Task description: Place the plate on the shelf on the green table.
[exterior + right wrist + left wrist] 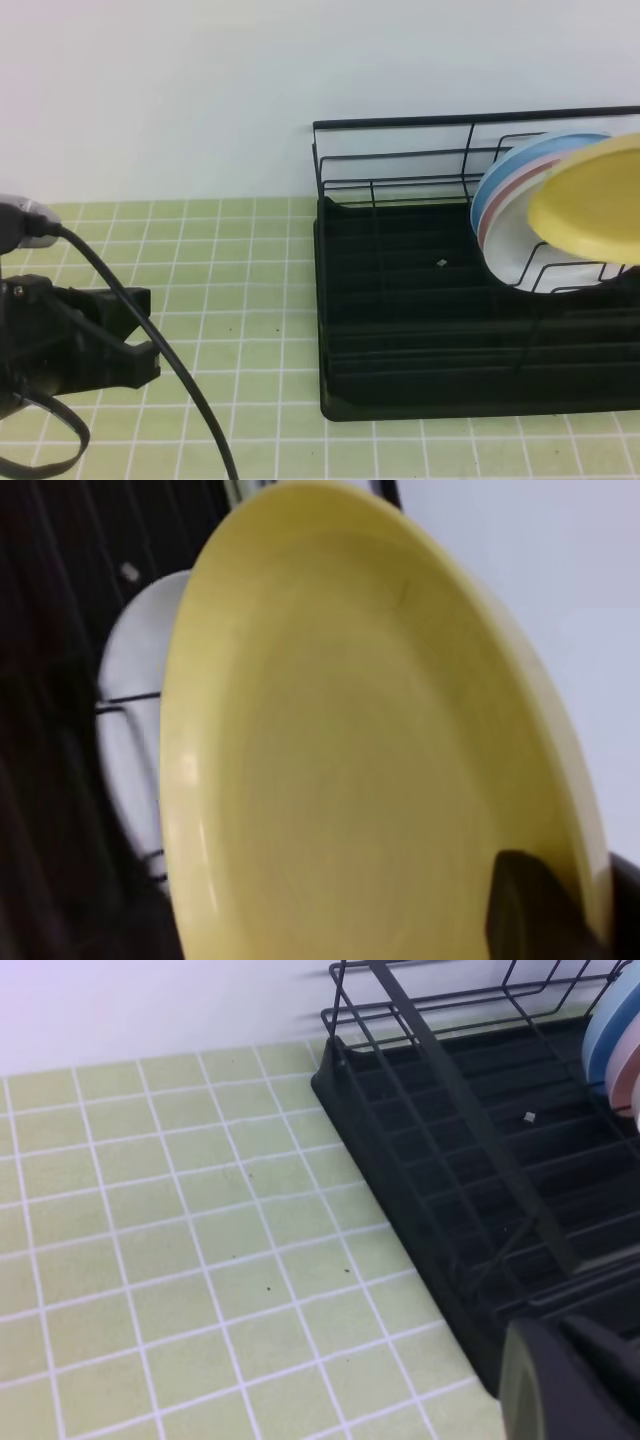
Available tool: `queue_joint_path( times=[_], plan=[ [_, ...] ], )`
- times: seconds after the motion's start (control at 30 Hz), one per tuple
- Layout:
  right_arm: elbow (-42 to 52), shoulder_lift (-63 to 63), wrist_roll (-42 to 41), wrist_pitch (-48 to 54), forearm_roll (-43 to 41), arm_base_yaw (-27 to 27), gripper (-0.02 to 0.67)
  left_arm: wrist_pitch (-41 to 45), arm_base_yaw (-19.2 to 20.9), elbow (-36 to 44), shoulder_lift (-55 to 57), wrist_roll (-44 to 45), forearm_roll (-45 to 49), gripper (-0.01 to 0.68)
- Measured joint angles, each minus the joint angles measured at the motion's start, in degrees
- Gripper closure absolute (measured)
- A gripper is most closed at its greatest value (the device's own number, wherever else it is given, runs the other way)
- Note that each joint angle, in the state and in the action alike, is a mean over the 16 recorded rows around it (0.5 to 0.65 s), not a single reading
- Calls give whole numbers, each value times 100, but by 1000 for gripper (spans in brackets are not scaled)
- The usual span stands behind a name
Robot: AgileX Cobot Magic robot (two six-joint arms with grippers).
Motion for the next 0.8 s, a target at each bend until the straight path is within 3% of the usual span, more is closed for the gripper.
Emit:
queue_joint_path(
  times=[0.17, 0.3, 0.8],
  plan=[
    [-16, 180, -1281, -207, 453, 116, 576, -1, 1, 6, -2, 21, 18, 675],
    [-16, 264, -1829, -280, 756, 131, 576, -22, 1, 12, -3, 42, 27, 675],
    [-16, 770, -2341, -283, 923, 131, 581, -132, 1, 23, -3, 92, 44, 675]
  ],
)
